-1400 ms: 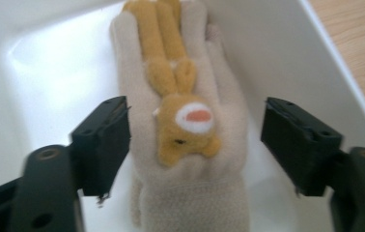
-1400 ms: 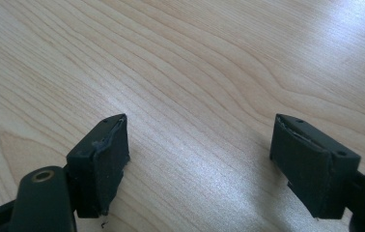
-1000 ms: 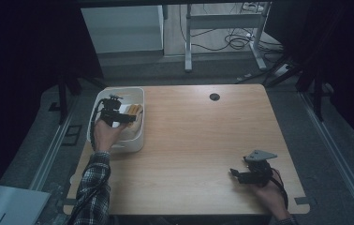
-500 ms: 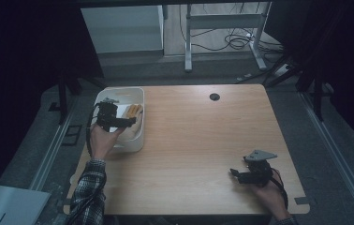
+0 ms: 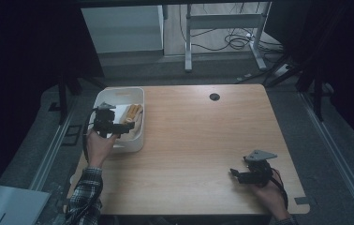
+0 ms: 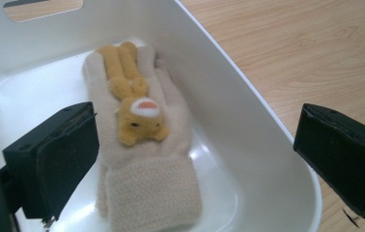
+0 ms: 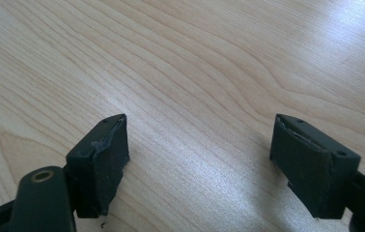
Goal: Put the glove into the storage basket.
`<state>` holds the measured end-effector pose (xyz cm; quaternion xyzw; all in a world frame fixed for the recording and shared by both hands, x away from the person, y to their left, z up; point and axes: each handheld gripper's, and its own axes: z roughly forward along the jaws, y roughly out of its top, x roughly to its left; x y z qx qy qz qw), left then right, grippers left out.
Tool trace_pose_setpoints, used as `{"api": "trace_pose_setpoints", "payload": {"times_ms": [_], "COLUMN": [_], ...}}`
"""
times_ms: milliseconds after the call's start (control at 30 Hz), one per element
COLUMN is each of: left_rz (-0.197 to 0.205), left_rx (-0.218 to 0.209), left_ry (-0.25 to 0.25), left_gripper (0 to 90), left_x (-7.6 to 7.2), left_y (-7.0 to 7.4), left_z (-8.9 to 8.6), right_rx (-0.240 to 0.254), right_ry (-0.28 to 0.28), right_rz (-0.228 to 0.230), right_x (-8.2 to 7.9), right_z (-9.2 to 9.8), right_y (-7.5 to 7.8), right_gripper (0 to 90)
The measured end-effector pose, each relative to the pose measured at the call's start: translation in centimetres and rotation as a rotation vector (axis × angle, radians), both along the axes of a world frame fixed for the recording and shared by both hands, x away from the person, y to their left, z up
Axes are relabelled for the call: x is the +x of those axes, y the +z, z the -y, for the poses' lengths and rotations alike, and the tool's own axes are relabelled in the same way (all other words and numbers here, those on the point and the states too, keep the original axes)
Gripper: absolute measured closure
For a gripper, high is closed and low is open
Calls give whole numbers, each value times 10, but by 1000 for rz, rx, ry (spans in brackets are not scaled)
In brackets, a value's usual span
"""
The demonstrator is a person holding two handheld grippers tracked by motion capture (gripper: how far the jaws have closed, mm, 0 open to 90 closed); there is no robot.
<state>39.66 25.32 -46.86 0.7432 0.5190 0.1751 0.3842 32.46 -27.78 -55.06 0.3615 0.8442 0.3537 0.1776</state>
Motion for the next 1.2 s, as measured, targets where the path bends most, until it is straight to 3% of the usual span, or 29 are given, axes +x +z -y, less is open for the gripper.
{"api": "trace_pose_setpoints", "payload": {"times_ms": [600, 1200], "left_rz": [57, 99], "left_rx": [9, -1], "left_ry": [-68, -186], "left_gripper": [11, 11], "left_x": [-25, -40], "left_y": [4, 4], "left_z": [21, 65], "right_rx": [2, 0], "right_ry": [-2, -3], "right_rz": [-3, -2], "right_x": [0, 0], "right_z": [0, 0], "right_y": [0, 0], "right_gripper": [209, 199]}}
